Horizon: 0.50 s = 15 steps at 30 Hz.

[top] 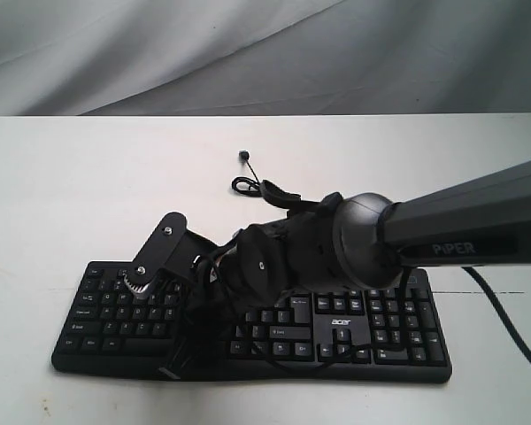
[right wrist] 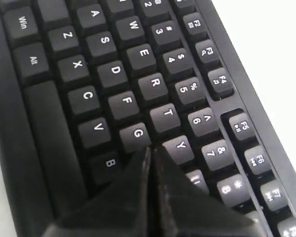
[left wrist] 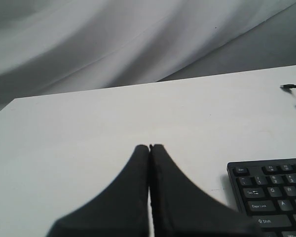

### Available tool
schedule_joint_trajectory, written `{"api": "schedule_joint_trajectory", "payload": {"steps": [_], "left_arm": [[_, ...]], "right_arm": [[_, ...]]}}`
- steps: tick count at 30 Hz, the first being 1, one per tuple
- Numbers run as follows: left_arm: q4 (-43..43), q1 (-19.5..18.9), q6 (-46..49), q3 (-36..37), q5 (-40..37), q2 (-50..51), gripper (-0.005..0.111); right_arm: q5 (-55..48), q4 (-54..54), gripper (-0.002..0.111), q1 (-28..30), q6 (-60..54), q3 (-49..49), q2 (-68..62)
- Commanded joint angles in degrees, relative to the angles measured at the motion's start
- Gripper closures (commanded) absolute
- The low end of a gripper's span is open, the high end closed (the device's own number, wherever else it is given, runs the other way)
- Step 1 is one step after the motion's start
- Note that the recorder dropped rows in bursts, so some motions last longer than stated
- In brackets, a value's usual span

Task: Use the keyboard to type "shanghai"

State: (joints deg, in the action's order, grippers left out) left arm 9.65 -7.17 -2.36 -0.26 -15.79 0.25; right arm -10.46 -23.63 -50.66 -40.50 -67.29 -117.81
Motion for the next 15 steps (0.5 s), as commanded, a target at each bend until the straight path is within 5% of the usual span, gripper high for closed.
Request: {"api": "schedule_joint_trajectory", "payload": {"steps": [1, 15], "left_arm": [[-0.1, 0.4, -0.3, 0.3, 0.6, -0.2, 0.107], [-0.1, 0.4, -0.3, 0.3, 0.6, -0.2, 0.107]], "right_arm": [[-0.3, 0.0, 0.108, -0.1, -0.1, -0.1, 0.6], [-1.7, 2.1, 0.108, -0.1, 0.3, -3.9, 3.4]]}}
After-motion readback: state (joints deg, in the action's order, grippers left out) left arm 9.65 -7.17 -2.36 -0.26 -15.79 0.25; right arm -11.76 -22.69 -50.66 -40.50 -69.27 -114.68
